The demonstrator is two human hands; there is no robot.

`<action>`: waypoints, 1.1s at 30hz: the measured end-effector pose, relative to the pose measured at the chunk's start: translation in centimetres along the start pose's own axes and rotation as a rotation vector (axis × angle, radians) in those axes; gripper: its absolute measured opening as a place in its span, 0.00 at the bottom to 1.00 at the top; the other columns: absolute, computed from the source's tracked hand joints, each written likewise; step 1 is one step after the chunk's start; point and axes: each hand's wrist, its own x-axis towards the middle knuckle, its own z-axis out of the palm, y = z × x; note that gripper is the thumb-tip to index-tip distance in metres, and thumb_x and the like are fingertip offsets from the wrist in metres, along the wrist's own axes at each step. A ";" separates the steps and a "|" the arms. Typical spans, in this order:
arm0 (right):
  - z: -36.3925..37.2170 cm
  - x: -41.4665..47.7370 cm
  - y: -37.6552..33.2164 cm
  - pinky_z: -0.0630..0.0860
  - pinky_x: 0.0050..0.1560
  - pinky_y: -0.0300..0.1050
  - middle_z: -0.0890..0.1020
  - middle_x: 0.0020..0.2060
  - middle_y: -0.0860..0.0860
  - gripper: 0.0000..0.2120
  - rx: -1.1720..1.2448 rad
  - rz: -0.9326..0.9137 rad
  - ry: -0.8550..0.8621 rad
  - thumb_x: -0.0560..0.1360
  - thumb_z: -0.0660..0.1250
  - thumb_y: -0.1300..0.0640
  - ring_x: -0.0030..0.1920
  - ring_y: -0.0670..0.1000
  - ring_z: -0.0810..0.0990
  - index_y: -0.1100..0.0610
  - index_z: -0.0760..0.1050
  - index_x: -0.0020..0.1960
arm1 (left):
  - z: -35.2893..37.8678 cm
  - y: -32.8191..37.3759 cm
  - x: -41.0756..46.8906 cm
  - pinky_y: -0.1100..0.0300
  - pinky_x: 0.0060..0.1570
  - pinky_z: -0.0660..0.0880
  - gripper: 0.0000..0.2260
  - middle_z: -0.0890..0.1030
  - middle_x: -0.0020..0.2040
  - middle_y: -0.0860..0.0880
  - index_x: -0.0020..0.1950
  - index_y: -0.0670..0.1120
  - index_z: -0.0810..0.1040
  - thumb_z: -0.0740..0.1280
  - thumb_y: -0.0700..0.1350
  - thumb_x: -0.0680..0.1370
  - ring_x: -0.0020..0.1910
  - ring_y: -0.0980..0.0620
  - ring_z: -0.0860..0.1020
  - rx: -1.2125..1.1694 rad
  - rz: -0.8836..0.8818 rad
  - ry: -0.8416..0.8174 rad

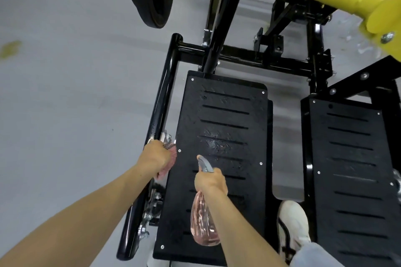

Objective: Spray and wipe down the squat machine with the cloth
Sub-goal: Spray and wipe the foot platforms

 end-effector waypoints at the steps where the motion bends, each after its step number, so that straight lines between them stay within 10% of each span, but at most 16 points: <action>1: 0.3 -0.4 0.5 0.73 0.48 0.43 0.79 0.48 0.50 0.07 -0.031 -0.005 0.009 0.77 0.59 0.51 0.51 0.53 0.80 0.53 0.68 0.52 | 0.2 -0.1 -0.3 0.53 0.43 0.77 0.09 0.80 0.45 0.40 0.51 0.37 0.75 0.57 0.38 0.79 0.40 0.43 0.76 0.012 0.003 -0.002; 8: -2.3 -0.2 3.0 0.75 0.48 0.43 0.76 0.42 0.50 0.04 0.135 0.054 0.098 0.75 0.60 0.55 0.45 0.54 0.78 0.52 0.66 0.48 | 2.1 -0.2 -1.9 0.50 0.44 0.78 0.15 0.78 0.55 0.39 0.63 0.37 0.72 0.55 0.34 0.79 0.41 0.44 0.75 0.092 0.034 -0.049; 19: -12.5 2.6 5.6 0.73 0.44 0.45 0.77 0.41 0.53 0.04 0.234 0.002 0.403 0.75 0.61 0.58 0.43 0.56 0.77 0.56 0.70 0.48 | 6.0 3.9 -4.3 0.53 0.27 0.79 0.10 0.78 0.29 0.45 0.57 0.39 0.74 0.55 0.36 0.80 0.25 0.47 0.78 0.105 0.150 -0.214; 24: -12.9 2.3 7.6 0.72 0.46 0.47 0.74 0.41 0.54 0.05 0.283 0.067 0.436 0.75 0.62 0.58 0.45 0.57 0.75 0.58 0.66 0.47 | 8.2 3.8 -5.0 0.49 0.38 0.80 0.11 0.76 0.35 0.44 0.42 0.45 0.74 0.56 0.37 0.80 0.29 0.47 0.75 0.142 0.197 -0.214; 28: -10.9 1.9 9.8 0.77 0.49 0.50 0.77 0.43 0.55 0.05 0.330 0.141 0.361 0.73 0.62 0.59 0.46 0.58 0.79 0.58 0.68 0.48 | 9.4 2.7 -4.9 0.55 0.42 0.76 0.18 0.74 0.65 0.40 0.68 0.40 0.71 0.55 0.35 0.79 0.53 0.39 0.78 0.205 0.187 -0.190; 33: -7.5 0.8 12.8 0.72 0.42 0.46 0.75 0.42 0.54 0.08 0.361 0.236 0.328 0.74 0.63 0.57 0.43 0.56 0.76 0.59 0.69 0.51 | 9.0 1.0 -5.5 0.48 0.41 0.80 0.18 0.77 0.55 0.39 0.62 0.39 0.73 0.53 0.32 0.76 0.39 0.40 0.78 0.201 0.157 -0.219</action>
